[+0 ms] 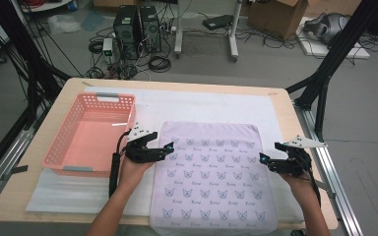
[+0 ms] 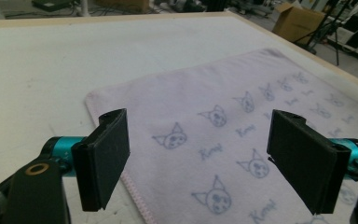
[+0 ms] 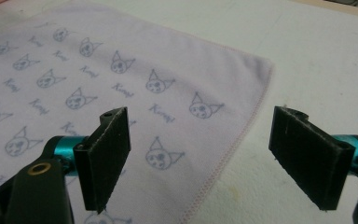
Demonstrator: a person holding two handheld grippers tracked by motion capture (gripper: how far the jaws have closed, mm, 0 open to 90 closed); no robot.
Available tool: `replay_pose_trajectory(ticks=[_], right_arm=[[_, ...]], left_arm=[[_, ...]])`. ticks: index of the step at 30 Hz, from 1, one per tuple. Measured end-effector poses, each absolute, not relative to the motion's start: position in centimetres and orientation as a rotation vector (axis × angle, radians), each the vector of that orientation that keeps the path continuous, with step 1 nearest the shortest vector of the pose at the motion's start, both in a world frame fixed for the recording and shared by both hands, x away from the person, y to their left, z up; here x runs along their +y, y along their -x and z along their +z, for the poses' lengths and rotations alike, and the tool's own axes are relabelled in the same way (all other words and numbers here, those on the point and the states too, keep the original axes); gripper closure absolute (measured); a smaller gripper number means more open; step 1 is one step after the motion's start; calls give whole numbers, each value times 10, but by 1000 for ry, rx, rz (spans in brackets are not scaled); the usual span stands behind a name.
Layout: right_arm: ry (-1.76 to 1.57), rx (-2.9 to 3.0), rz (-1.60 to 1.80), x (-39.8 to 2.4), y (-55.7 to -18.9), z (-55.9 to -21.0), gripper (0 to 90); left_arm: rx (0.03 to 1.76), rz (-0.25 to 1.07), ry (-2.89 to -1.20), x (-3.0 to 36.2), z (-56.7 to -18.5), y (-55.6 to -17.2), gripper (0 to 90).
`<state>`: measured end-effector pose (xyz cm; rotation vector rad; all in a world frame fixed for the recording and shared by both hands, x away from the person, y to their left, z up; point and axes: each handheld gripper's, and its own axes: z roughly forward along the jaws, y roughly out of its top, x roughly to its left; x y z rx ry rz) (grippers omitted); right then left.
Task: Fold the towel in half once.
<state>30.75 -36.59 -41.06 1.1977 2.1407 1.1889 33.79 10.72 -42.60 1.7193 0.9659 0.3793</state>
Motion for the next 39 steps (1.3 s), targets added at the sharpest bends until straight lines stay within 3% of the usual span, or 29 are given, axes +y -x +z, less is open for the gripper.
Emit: replay_pose_trajectory(ticks=[12,20,25,28,34,39], right_arm=[[-1267,2160,1146,-365,-322,-422,196],[-1330,2167,1059,-362,-337,-433,201],[-1362,2149,1035,-359,-343,-436,248],[-1371,2170,996,-355,-346,-438,281],[-1348,2224,925,-348,-349,-443,475],[-1335,2242,956,-347,-350,-442,624]], left_arm=[[1018,343,-1770,107,-438,-349,258],[1095,401,-1853,103,-450,-356,295],[1120,399,-1896,99,-451,-360,329],[1119,390,-1931,97,-452,-361,397],[1086,497,-2002,87,-451,-356,480],[1086,464,-1985,87,-451,-355,673]])
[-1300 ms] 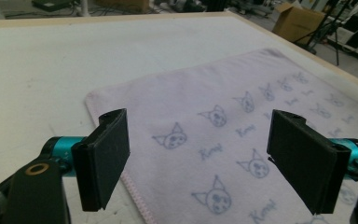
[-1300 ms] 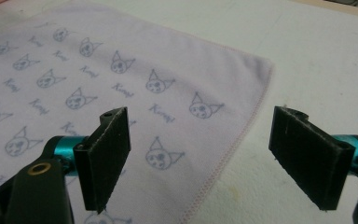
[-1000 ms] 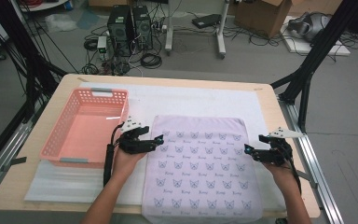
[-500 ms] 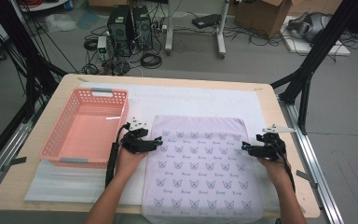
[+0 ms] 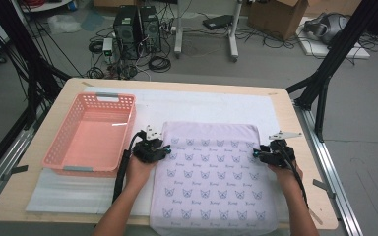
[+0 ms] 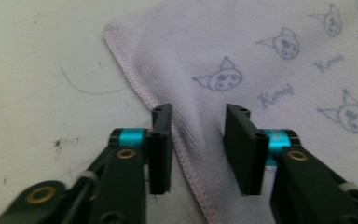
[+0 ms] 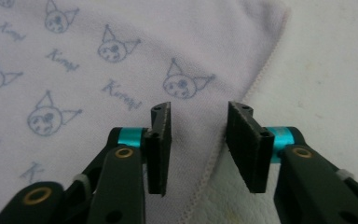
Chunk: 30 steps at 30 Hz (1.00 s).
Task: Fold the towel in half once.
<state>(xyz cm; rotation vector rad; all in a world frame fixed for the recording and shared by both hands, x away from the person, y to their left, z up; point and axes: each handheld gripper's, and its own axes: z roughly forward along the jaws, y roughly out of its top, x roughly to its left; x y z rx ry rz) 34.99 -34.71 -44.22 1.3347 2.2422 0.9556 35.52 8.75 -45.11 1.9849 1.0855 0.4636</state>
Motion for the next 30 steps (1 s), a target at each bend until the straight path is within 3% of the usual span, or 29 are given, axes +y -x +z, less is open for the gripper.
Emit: replay_pose_trajectory(ticks=[3,6,9,17,30], right_arm=[[-1359,2240,968,-349,-350,-442,726],[-1400,2258,1021,-353,-351,-443,852],[-1399,2260,1026,-354,-352,-442,867],[-1347,2214,956,-355,-356,-440,877],[-1330,2098,1145,-363,-344,-418,876]], left_arm=[[1091,397,-1962,91,-452,-356,857],[1103,387,-1948,91,-452,-357,864],[1165,327,-1895,95,-452,-359,868],[1224,336,-1800,96,-443,-365,872],[1171,324,-1754,105,-420,-360,870]])
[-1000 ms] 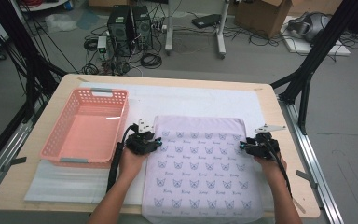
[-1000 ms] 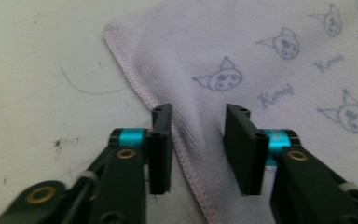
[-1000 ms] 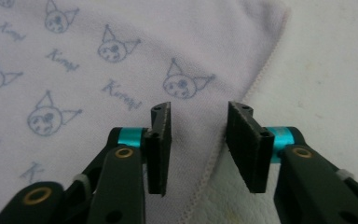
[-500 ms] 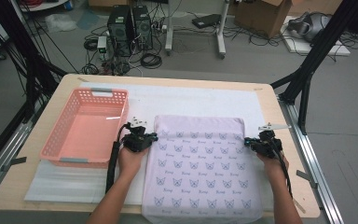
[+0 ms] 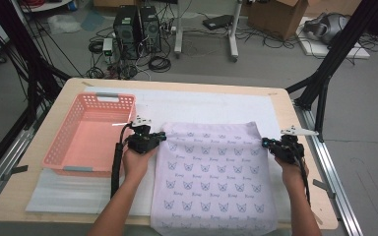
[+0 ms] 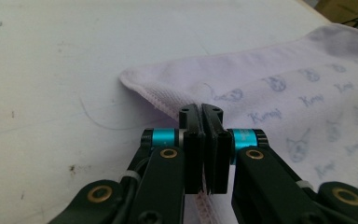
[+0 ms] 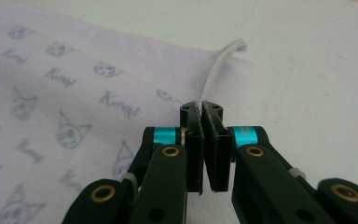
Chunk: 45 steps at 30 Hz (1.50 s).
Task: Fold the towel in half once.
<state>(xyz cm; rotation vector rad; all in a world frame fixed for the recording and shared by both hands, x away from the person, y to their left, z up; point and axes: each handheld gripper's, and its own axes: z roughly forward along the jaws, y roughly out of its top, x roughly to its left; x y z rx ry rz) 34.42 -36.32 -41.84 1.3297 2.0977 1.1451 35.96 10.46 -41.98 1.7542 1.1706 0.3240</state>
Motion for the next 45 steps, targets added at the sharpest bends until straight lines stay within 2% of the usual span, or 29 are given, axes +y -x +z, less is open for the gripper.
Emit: replay_pose_trajectory(ticks=[16,27,28,29,30,31,32,35,39,41,42,44,45], right_arm=[[-1232,2154,1232,-370,-284,-406,873],[-1243,2201,1187,-367,-244,-425,864],[-1254,2207,1179,-367,-243,-426,859],[-1271,2213,1174,-367,-243,-427,830],[-1277,2215,1155,-366,-243,-427,763],[-1290,2202,1142,-366,-243,-426,659],[-1320,2180,1150,-366,-244,-425,612],[-1336,2142,1167,-365,-249,-421,534],[-1355,2170,1071,-353,-270,-423,483],[-1368,2195,1022,-348,-282,-427,503],[-1374,2205,1013,-347,-286,-429,549],[-1367,2244,990,-344,-293,-433,725],[-1355,2263,986,-344,-294,-434,806]], left_arm=[[1048,260,-1774,120,-418,-301,868],[1001,232,-1814,121,-438,-263,856],[1007,221,-1814,120,-441,-262,835],[1019,225,-1817,119,-442,-262,747],[1036,231,-1817,119,-442,-263,631],[1044,237,-1809,119,-442,-265,540],[1054,237,-1790,119,-441,-267,502],[1076,231,-1757,121,-437,-278,451],[1117,192,-1766,114,-439,-300,437],[1143,169,-1775,110,-445,-307,466],[1163,146,-1793,108,-449,-311,490],[1170,141,-1828,105,-453,-312,623],[1160,151,-1845,104,-453,-311,731]])
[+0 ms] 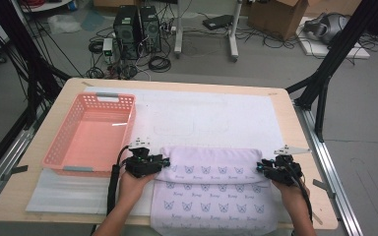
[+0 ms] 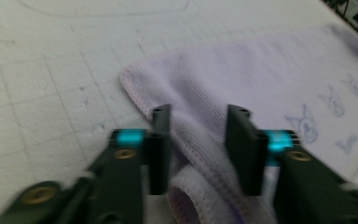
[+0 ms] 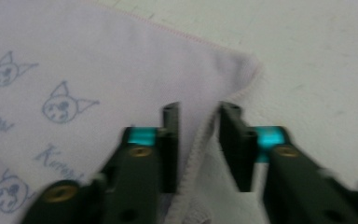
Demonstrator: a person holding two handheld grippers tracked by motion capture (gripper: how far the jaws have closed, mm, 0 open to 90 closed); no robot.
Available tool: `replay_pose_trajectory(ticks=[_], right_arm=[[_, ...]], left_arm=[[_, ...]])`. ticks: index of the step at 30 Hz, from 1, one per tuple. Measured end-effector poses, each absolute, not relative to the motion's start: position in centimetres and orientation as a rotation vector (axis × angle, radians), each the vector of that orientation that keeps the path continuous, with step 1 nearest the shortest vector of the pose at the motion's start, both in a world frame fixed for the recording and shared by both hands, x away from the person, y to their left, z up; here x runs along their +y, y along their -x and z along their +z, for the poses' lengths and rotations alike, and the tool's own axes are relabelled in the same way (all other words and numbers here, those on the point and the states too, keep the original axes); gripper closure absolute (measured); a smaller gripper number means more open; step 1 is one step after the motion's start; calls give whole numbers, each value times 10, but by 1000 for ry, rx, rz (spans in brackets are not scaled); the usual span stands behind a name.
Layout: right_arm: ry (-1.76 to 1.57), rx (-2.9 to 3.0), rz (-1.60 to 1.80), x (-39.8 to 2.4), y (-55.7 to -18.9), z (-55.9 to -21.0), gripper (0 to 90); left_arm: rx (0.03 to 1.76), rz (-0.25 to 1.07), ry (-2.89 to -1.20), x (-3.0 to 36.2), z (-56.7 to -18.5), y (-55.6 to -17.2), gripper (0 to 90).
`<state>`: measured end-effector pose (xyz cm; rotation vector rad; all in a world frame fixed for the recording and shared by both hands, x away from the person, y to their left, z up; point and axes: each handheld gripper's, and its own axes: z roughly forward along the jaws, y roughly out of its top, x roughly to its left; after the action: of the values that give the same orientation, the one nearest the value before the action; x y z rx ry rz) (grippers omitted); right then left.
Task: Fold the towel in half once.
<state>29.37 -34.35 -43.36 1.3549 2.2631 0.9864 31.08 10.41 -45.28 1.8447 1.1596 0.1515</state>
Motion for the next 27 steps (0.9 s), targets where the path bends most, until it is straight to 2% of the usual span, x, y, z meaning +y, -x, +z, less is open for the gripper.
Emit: replay_pose_trajectory(ticks=[1,2,10,17,22,24,25,27], right_arm=[[-1343,2266,985,-343,-293,-434,865],[-1316,2261,984,-343,-290,-432,866],[-1277,2154,1115,-353,-263,-413,867],[-1239,2133,1177,-356,-231,-401,867],[-1246,2154,1173,-358,-213,-402,866],[-1270,2195,1140,-358,-207,-407,863],[-1281,2216,1115,-358,-206,-410,840],[-1308,2232,1070,-357,-205,-416,706]], left_arm=[[1141,189,-1844,103,-452,-308,839],[1135,210,-1837,103,-451,-306,849],[1029,316,-1710,113,-429,-279,853],[992,290,-1690,122,-419,-248,852],[995,269,-1733,126,-428,-228,849],[1005,251,-1779,125,-438,-223,832],[1019,235,-1793,125,-442,-223,795],[1056,222,-1786,125,-447,-226,634]])
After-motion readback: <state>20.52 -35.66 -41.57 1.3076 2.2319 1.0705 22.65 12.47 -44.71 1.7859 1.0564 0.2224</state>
